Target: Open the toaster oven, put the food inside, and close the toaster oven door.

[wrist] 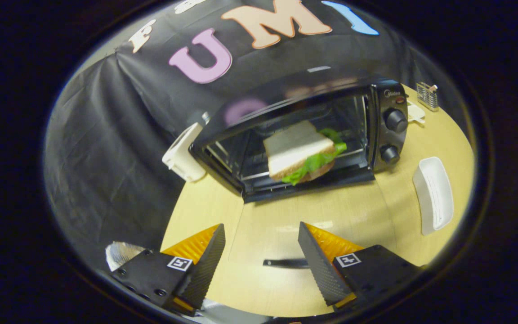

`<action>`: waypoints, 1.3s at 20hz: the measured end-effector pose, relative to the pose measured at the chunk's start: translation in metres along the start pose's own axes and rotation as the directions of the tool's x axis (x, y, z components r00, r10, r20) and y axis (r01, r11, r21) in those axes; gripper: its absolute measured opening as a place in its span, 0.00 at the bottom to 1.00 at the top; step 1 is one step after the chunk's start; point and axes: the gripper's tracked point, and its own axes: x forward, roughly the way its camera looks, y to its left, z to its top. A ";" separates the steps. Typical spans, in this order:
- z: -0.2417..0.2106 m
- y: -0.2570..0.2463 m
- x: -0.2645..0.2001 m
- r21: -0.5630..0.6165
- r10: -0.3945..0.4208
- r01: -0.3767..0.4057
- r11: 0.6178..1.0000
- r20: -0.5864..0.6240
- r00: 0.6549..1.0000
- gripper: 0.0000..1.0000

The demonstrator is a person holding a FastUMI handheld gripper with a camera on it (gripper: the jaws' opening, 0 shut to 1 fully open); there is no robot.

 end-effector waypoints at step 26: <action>-0.069 -0.102 0.005 -0.244 -0.300 0.254 0.936 -0.173 0.938 1.00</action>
